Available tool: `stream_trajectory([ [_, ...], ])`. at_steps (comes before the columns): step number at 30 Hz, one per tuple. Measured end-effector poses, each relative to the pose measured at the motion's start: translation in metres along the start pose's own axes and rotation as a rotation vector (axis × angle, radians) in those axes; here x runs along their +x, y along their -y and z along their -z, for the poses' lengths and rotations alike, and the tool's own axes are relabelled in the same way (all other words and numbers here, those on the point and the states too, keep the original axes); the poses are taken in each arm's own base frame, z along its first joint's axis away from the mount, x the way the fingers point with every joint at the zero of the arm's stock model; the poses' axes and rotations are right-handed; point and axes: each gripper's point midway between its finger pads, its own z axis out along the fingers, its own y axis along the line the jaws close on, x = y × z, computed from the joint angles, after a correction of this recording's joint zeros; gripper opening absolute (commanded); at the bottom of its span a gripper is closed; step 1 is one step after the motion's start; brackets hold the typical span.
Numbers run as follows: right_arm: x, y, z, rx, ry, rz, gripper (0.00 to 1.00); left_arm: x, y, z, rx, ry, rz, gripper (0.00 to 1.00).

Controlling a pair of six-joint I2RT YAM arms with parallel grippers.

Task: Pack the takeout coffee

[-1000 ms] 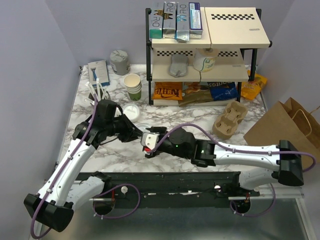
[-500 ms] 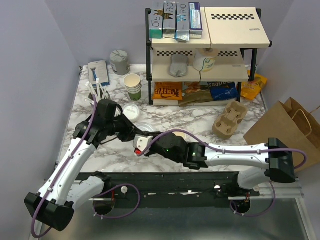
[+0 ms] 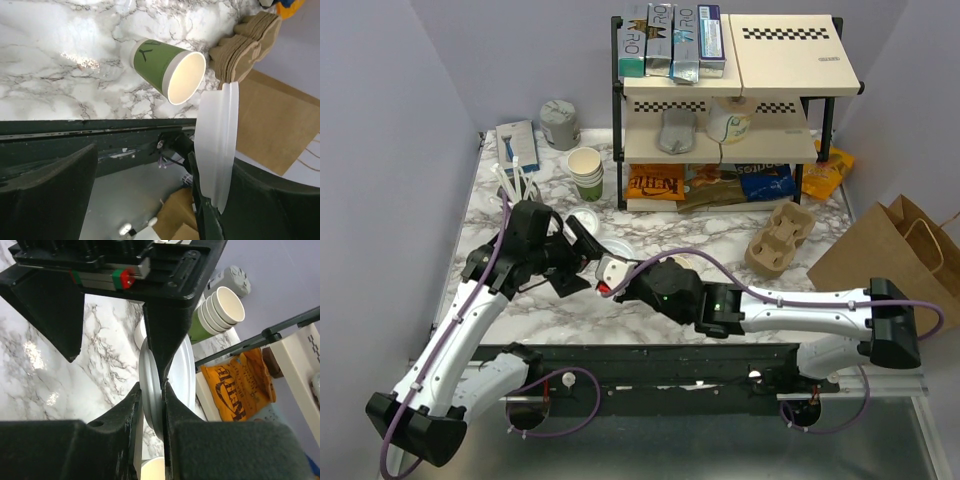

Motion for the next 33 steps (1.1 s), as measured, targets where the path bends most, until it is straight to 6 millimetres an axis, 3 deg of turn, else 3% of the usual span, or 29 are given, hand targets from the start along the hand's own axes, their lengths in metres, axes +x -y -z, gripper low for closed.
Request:
stream_trajectory([
  [7, -0.014, 0.002, 0.026, -0.033, 0.061, -0.252, 0.05, 0.0, 0.024, 0.014, 0.07, 0.015, -0.082, 0.99],
  [13, 0.009, -0.029, 0.066, -0.164, 0.019, -0.54, 0.05, -0.018, 0.069, 0.019, 0.244, 0.085, -0.147, 0.99],
  [19, 0.027, -0.041, 0.082, -0.198, -0.057, -0.758, 0.06, -0.022, 0.092, 0.016, 0.33, 0.077, -0.229, 0.99],
  [24, 0.047, 0.0, 0.086, -0.106, -0.062, -1.066, 0.06, -0.025, 0.094, 0.022, 0.368, 0.134, -0.349, 0.99],
  [27, 0.066, 0.022, 0.09, -0.053, -0.064, -1.231, 0.06, -0.024, 0.086, 0.019, 0.392, 0.161, -0.409, 0.99],
  [33, 0.101, 0.019, 0.093, -0.074, -0.114, -1.468, 0.07, -0.015, 0.052, -0.03, 0.379, 0.067, -0.414, 0.99],
])
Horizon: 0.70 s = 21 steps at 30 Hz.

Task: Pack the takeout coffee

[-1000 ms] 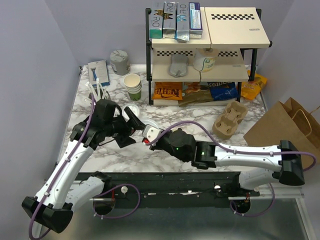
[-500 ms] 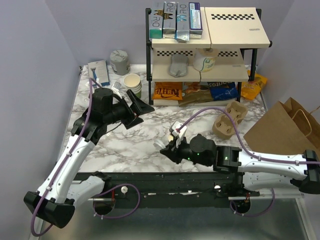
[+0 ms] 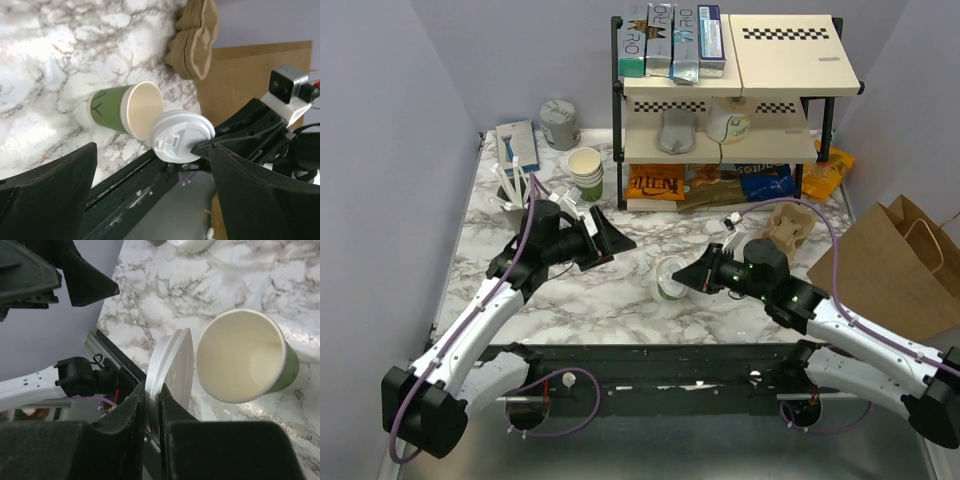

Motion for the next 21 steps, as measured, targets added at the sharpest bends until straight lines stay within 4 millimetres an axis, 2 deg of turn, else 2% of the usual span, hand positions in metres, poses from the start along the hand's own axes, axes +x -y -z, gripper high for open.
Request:
stream_trajectory([
  [1, 0.006, 0.004, -0.001, -0.008, -0.022, -0.041, 0.07, 0.008, -0.009, -0.008, -0.006, -0.032, 0.015, 0.99],
  [4, 0.008, 0.019, -0.005, -0.005, -0.029, -0.12, 0.08, 0.022, -0.021, -0.021, -0.013, -0.081, 0.031, 0.99],
  [10, 0.006, 0.023, -0.006, -0.066, -0.004, -0.204, 0.08, 0.031, -0.011, -0.039, 0.043, -0.123, -0.003, 0.99],
  [16, 0.002, 0.021, -0.007, -0.125, 0.004, -0.254, 0.08, 0.044, -0.02, -0.061, 0.032, -0.19, 0.006, 0.99],
  [21, -0.003, 0.026, -0.004, -0.135, 0.022, -0.278, 0.09, 0.051, -0.026, -0.069, 0.016, -0.219, 0.013, 0.99],
])
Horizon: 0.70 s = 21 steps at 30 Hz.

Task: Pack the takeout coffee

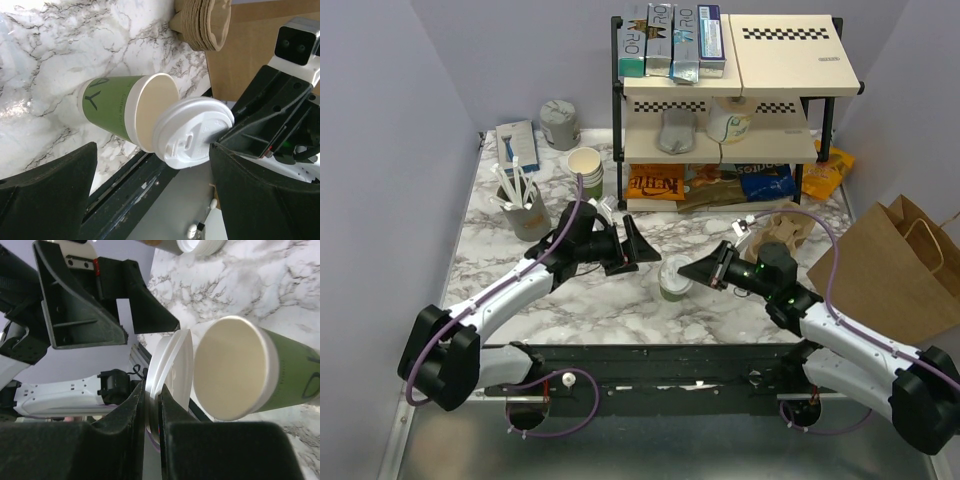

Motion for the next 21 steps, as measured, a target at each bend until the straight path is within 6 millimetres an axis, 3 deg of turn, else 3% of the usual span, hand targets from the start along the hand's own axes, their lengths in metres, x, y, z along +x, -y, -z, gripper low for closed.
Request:
stream_trajectory([
  [16, -0.01, 0.028, 0.001, 0.035, 0.051, -0.075, 0.15, 0.011, 0.001, -0.031, 0.012, -0.083, -0.026, 0.99],
  [21, -0.01, 0.036, 0.004, 0.037, 0.052, -0.095, 0.22, 0.017, 0.006, -0.037, 0.006, -0.11, -0.05, 0.99],
])
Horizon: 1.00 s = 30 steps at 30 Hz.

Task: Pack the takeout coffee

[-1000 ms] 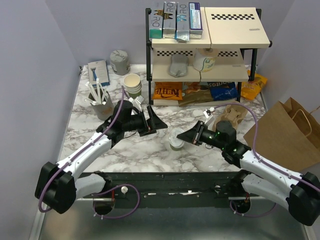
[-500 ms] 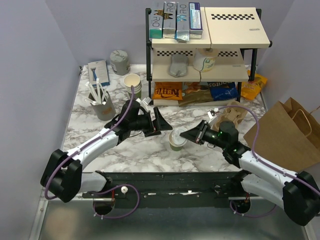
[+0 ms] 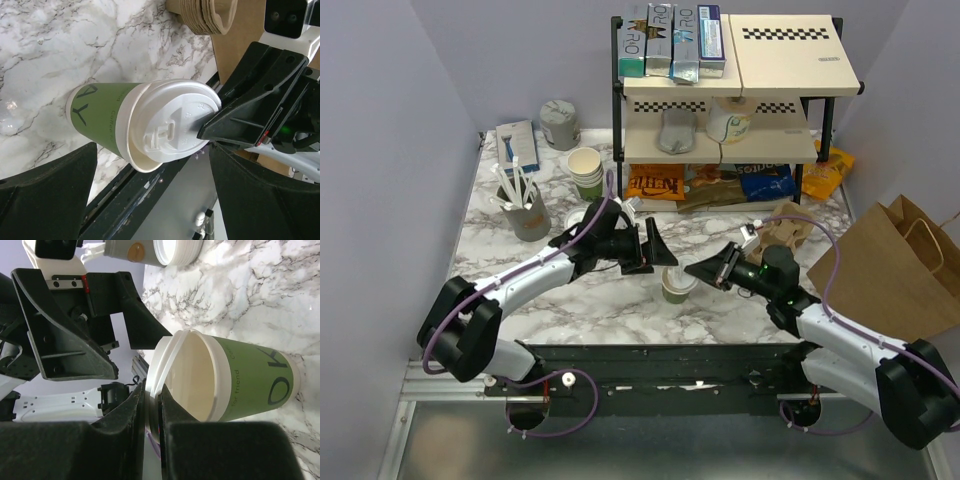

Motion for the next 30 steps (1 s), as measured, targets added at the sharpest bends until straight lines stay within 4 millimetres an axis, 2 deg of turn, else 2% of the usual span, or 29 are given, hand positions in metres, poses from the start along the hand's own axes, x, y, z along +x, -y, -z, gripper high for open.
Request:
stream_trajectory([
  [6, -0.003, 0.0, 0.001, -0.005, 0.004, 0.002, 0.29, -0.002, 0.001, -0.005, -0.044, 0.0, -0.032, 0.99],
  [17, -0.002, -0.001, 0.006, 0.023, -0.008, 0.055, 0.47, 0.004, -0.027, -0.002, -0.189, -0.002, -0.052, 0.99],
  [23, -0.01, -0.003, 0.007, 0.063, 0.008, 0.11, 0.48, 0.005, -0.032, -0.001, -0.209, -0.007, -0.063, 0.99],
  [30, -0.015, 0.004, 0.011, 0.134, 0.021, 0.147, 0.48, 0.005, -0.03, -0.002, -0.203, -0.006, -0.066, 0.99],
])
